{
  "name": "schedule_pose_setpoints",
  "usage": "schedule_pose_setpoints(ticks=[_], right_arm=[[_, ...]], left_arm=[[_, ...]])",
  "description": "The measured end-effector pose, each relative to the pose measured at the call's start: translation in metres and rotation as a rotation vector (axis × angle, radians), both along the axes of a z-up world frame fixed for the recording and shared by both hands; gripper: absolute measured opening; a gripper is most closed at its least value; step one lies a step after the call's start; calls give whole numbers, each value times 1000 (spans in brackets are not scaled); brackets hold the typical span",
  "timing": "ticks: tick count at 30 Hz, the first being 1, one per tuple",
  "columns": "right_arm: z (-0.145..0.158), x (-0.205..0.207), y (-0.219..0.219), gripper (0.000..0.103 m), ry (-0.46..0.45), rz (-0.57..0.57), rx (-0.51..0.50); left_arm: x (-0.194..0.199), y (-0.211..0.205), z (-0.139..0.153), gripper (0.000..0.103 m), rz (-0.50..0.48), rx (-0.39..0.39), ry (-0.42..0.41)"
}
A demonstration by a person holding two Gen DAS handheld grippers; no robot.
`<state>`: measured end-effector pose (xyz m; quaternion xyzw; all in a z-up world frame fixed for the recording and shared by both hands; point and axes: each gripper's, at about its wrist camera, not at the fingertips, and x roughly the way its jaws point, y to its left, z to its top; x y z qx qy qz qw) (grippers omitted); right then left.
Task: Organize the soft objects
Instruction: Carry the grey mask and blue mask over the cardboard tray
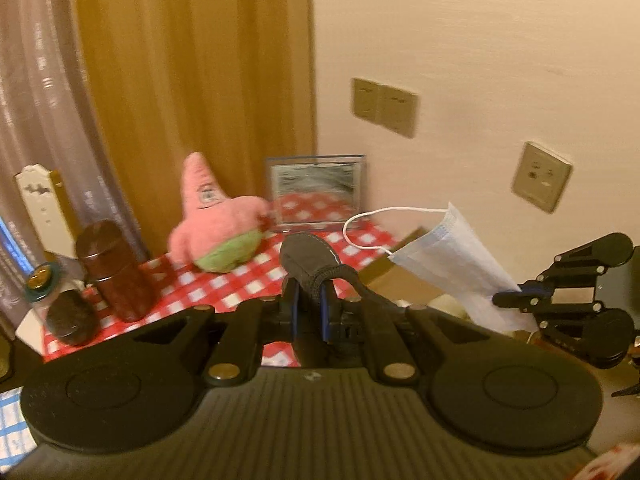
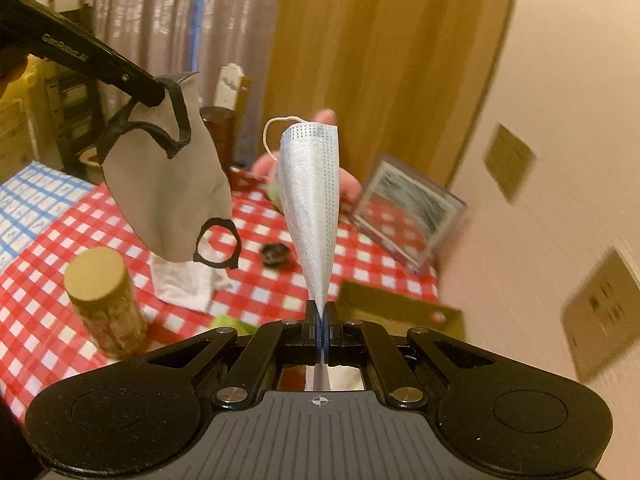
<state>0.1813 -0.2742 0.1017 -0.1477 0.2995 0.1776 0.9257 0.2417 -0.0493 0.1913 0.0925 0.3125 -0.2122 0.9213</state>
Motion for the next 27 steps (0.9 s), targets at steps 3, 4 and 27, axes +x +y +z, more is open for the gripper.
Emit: schedule_pose_setpoints(ticks=[3,4,27], right_arm=[[-2,-5,-23,1,14,-40,5],[-3,-7,-31,1,19,-54,6],[-60,3,-128,1,166,-215,36]], left_arm=[[1,-25,-3,9,-34,-23,15],[2,-32,-5,9,-44,-26,17],[48,-197,-81,9,-200,-108,171]])
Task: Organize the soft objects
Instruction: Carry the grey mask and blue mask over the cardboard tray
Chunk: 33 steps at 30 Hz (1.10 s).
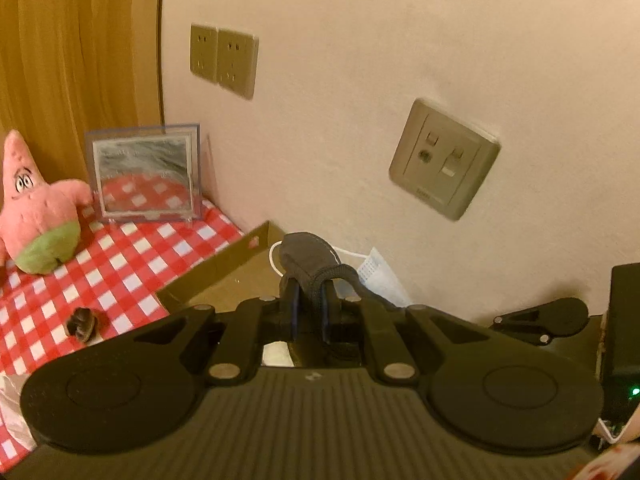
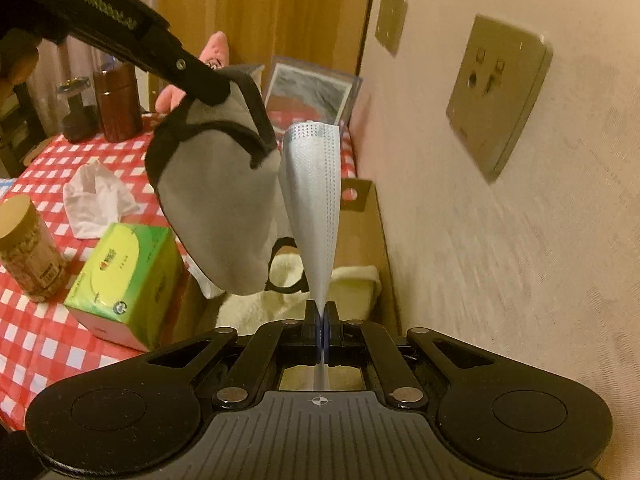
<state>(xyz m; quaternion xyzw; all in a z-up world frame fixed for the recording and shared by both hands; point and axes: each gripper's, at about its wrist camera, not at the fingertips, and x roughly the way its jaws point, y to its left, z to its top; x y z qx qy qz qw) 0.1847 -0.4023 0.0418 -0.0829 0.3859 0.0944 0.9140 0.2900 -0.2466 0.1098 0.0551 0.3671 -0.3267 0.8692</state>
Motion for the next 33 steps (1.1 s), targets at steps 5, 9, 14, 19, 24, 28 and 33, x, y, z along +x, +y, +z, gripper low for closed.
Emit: schedule_pose_setpoints(ticks=[5,9,14,19,24,28,33], right_arm=[[-10,8,-1,1,24,-1,9],[-19,15,0,1,39,-4,21],[-29,25,0,1,44,-28,53],[-28,37,3,1,7,-38,68],[-14,53,4,1,-68,-57,92],[-30,63,3,1,-19,-68,120],[-70,63,5,1,112,-68,98]], left_arm=[[8,-12,-21,9,-9,43,18],[17,-15,-33,9,-4,58,35],[27,-18,-46,9,14,95,24],[38,-17,-55,9,36,97,25],[46,-17,-55,9,47,81,11],[51,-19,-63,9,48,72,17],[56,-22,-81,9,44,77,39]])
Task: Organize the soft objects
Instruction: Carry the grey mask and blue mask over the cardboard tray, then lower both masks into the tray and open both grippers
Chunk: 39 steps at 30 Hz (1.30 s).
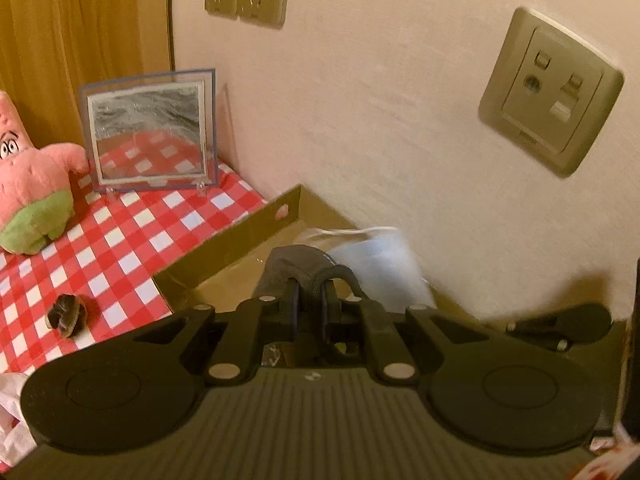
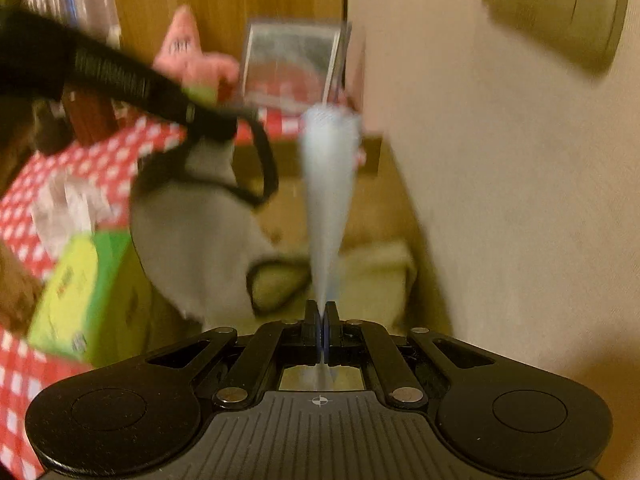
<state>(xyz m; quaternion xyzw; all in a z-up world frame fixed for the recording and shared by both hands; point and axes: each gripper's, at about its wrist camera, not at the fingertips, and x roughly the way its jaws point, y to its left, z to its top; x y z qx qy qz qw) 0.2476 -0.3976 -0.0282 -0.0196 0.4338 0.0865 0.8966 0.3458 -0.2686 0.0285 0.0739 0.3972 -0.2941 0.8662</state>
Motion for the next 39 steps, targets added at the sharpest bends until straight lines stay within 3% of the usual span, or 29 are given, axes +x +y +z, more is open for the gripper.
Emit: schedule_pose_setpoints(ticks=[10,12,13,27,29,30,31,33,39], right_arm=[[-16,3,-2,1,41,9,-12],[-16,5,0,2,35,7,-8],[-15,5,0,2,33,6,-5],[-9,14,2,3,-10,5,10],[-8,15,1,9,-7,-7,14],[-8,14,0,18,-7,-12,17],[-7,13,0,35,-8,-14,21],[-4,11,-2,48,-18,-14,29],[7,1,4,52,-35,4,8]], left_arm=[[11,-3,-13,13,6,-1,19],[11,-3,-10,28,6,0,-1],[12,-3,-9,30,7,-1,-6],[8,25,7,37,45,-2,-23],[4,30,8,38,49,3,-24],[3,32,10,38,50,5,-23],[1,33,11,39,52,7,-23],[-4,38,14,39,58,7,-25],[-20,53,25,46,84,-2,-31]])
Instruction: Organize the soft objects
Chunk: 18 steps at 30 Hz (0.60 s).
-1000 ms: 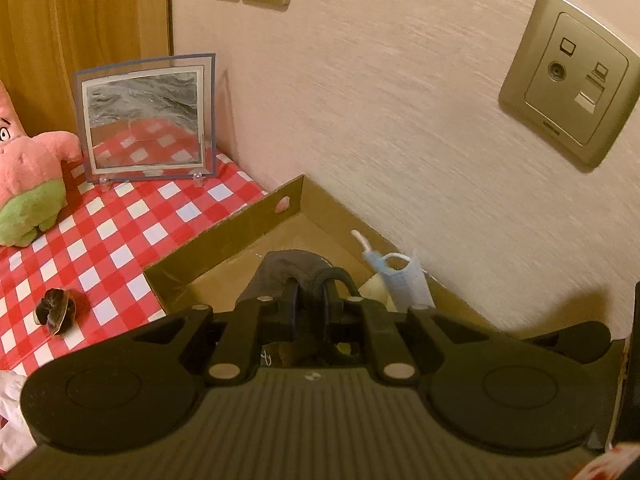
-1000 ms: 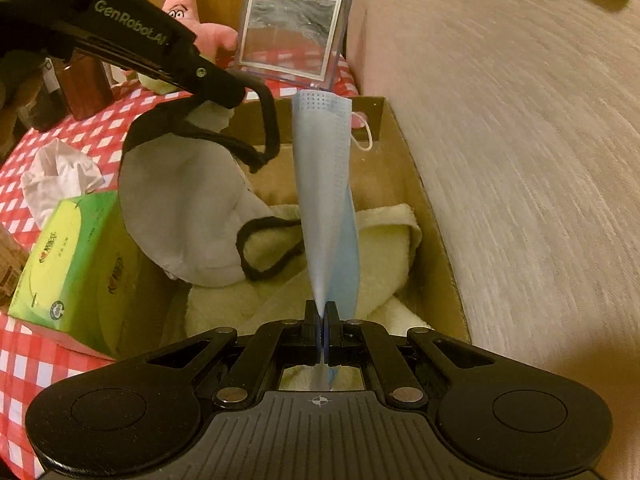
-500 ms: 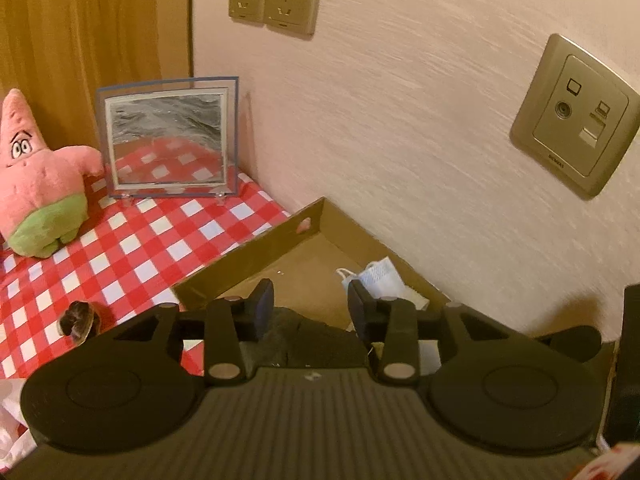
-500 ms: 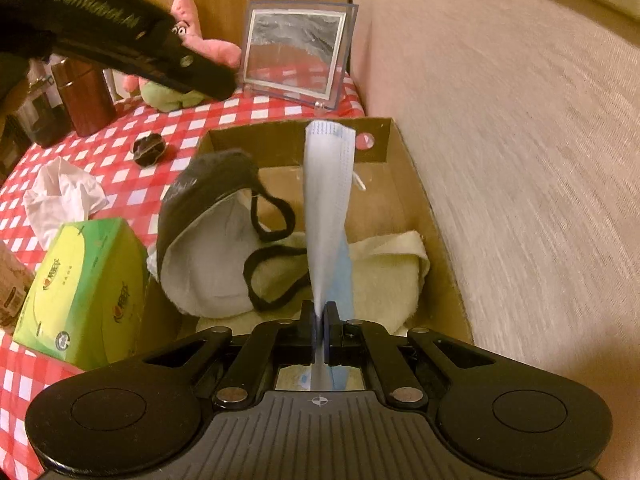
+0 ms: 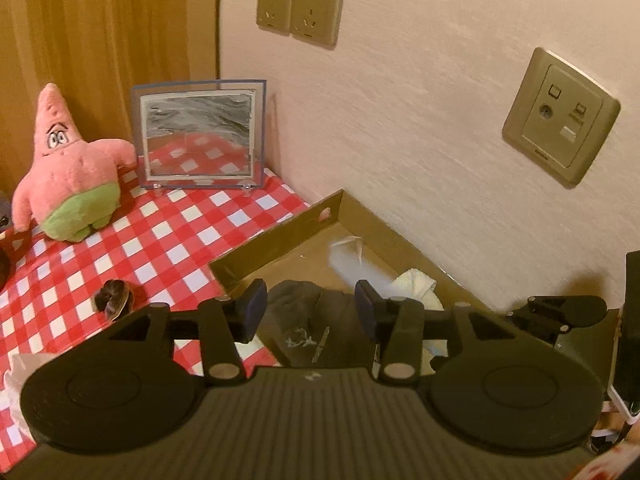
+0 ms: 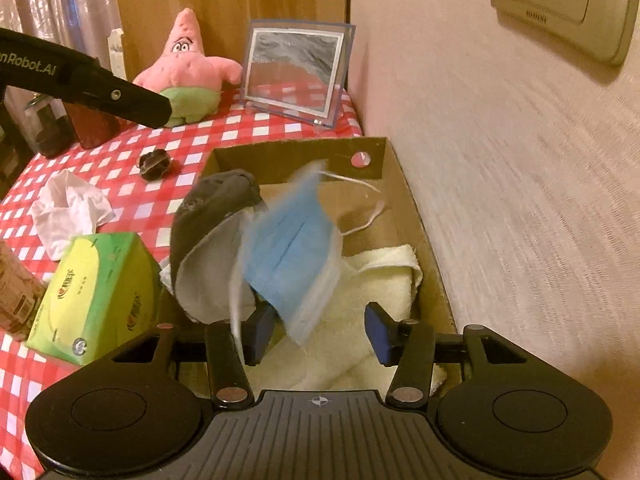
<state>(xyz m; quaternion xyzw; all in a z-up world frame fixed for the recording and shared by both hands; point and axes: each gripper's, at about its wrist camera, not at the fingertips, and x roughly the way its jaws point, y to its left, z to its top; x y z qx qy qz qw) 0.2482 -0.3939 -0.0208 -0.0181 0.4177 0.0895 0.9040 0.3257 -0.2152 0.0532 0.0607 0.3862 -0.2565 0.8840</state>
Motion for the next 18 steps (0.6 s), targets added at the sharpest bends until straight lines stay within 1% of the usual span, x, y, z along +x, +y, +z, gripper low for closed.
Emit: schedule_pose_setpoints(ticks=[3,8,11,14,16,18], right_arm=[[7,-8,2,54,-10,-3,-6],[18,-31,7,57,-16,-8,1],[21,-47,10,60,1,-5,4],[21,-60,13,67,12,20,17],[20,-66,12,75,9,11,18],[18,-69,10,77,-1,-11,13]], left_arm=[[-11,9,6,52,16,0,-5],[-34,25,15,56,37,-1,-11],[-50,34,21,58,50,-9,-18],[-65,42,26,59,56,-18,-18],[-75,47,29,59,65,-23,-19],[-84,51,30,59,68,-26,-19]])
